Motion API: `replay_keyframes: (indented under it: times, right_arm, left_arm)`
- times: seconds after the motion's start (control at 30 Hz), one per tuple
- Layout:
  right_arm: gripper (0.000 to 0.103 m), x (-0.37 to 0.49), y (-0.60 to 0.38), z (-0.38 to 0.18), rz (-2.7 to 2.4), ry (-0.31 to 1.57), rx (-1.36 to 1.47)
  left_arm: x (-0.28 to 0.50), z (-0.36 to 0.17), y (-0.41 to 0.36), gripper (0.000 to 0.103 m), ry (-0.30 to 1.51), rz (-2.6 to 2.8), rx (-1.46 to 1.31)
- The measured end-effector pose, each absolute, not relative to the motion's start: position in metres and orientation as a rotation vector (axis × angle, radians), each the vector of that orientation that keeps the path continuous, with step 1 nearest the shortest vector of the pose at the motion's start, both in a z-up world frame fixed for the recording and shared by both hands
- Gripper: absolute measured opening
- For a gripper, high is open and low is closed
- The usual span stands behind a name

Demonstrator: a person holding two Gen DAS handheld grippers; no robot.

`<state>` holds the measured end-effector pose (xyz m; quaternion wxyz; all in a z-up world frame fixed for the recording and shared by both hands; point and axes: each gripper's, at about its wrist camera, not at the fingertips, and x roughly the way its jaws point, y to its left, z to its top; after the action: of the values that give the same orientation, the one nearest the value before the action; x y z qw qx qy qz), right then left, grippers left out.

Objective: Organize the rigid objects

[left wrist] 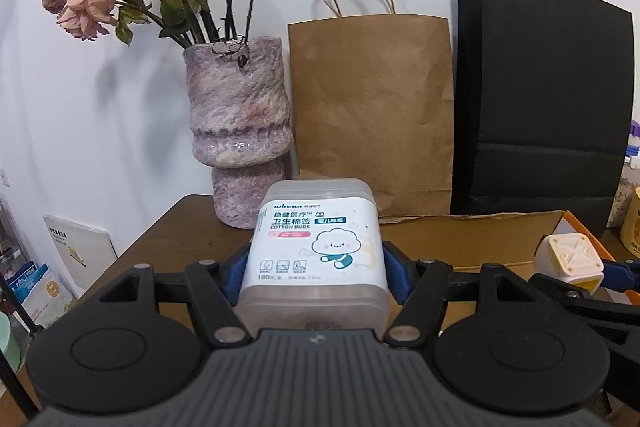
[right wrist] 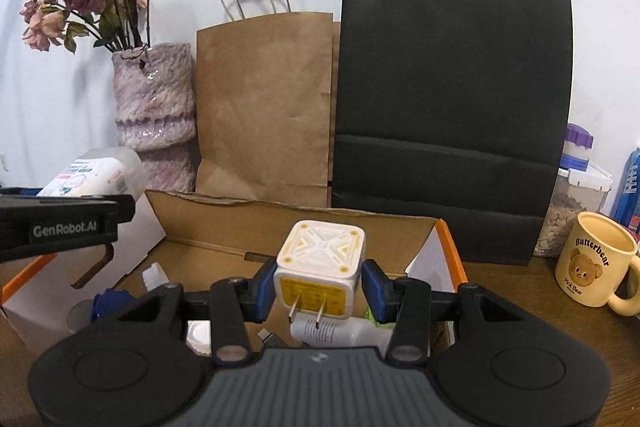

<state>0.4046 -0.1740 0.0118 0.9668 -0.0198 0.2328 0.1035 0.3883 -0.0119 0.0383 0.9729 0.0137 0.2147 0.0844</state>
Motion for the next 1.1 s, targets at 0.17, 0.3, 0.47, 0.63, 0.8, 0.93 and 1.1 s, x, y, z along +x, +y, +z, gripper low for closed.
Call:
replay_keyframes:
  times: [0.17,0.3,0.47,0.63,0.8,0.93,1.1]
  right_arm:
    - [0.045,0.406,-0.177,0.01,0.211,0.483,-0.025]
    - [0.079,0.404,-0.183,0.013,0.188,0.459,-0.011]
    - [0.103,0.405,-0.188,0.015,0.167,0.442,-0.004]
    - [0.103,0.406,-0.189,0.014,0.156,0.442,-0.008]
    - [0.103,0.406,-0.188,0.014,0.157,0.443,-0.011]
    - [0.103,0.404,-0.188,0.015,0.156,0.442,-0.015]
    - [0.103,0.399,-0.189,0.019,0.153,0.435,-0.02]
  left_arm:
    - [0.389,0.037,-0.012,0.08,0.452,0.17,0.025]
    - [0.387,0.039,-0.013,0.095,0.438,0.173,0.027]
    - [0.385,0.04,-0.012,0.103,0.429,0.173,0.021]
    - [0.387,0.038,-0.01,0.103,0.44,0.18,0.013]
    - [0.387,0.038,-0.009,0.103,0.44,0.184,0.007]
    - [0.385,0.04,-0.007,0.103,0.435,0.187,0.002]
    - [0.383,0.042,-0.004,0.103,0.438,0.186,-0.006]
